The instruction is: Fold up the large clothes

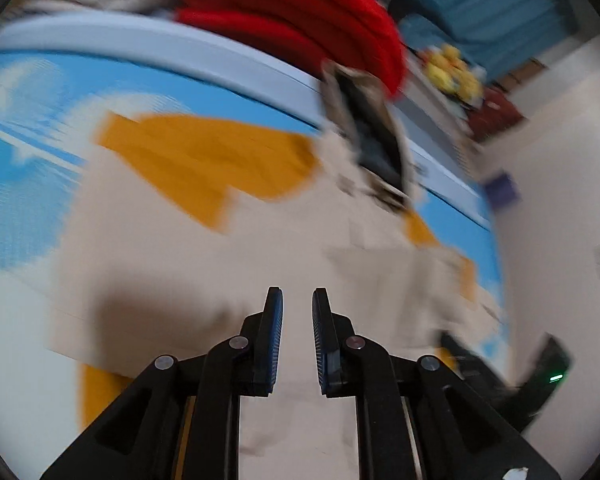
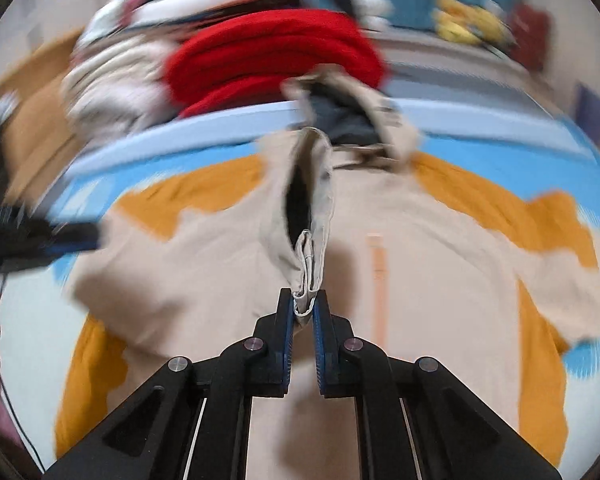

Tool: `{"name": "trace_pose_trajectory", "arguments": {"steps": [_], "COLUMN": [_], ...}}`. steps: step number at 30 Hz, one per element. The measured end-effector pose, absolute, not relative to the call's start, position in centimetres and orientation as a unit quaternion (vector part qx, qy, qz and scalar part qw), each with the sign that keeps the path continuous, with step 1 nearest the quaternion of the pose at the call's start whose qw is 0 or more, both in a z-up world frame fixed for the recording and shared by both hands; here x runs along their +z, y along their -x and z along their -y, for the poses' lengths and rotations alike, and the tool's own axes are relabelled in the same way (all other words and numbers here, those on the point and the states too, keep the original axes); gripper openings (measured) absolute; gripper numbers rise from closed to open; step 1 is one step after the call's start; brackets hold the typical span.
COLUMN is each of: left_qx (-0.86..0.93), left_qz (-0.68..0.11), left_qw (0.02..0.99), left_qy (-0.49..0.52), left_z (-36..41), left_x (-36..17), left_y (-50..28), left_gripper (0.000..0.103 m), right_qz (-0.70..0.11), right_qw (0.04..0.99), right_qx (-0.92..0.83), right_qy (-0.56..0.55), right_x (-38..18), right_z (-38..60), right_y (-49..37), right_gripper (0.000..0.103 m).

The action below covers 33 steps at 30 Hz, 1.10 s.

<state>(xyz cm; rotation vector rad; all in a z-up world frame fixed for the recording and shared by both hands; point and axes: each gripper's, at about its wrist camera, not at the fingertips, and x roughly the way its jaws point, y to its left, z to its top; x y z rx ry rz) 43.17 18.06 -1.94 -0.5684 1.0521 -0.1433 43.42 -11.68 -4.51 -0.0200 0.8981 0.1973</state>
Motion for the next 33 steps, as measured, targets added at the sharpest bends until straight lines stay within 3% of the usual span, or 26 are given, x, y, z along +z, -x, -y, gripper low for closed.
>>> {"name": "trace_pose_trajectory", "arguments": {"steps": [12, 21, 28, 33], "left_qx": [0.01, 0.022, 0.027, 0.003], "left_qz": [-0.563, -0.616, -0.635, -0.625], "left_qw": [0.799, 0.766, 0.752, 0.763], "left_qy": [0.211, 0.182, 0.174, 0.164], "left_z": [-19.4, -18.1, -17.7, -17.1], "left_x": [-6.5, -10.5, -12.1, -11.4], "left_y": [-44.1, -44.6, -44.5, -44.6], "left_gripper": [0.012, 0.021, 0.021, 0.021], "right_qz": [-0.434, -0.457, -0.449, -0.46], "right_qw": [0.892, 0.871, 0.859, 0.854], "right_qx": [-0.062, -0.09, -0.158, -0.09], "right_qy": [-0.109, -0.157, -0.19, -0.224], "right_x": [-3.5, -4.6, -4.8, -5.9], "right_z": [26.0, 30.2, 33.9, 34.1], "right_y": [-47.7, -48.3, -48.1, -49.2], "right_gripper": [0.009, 0.01, 0.024, 0.025]}}
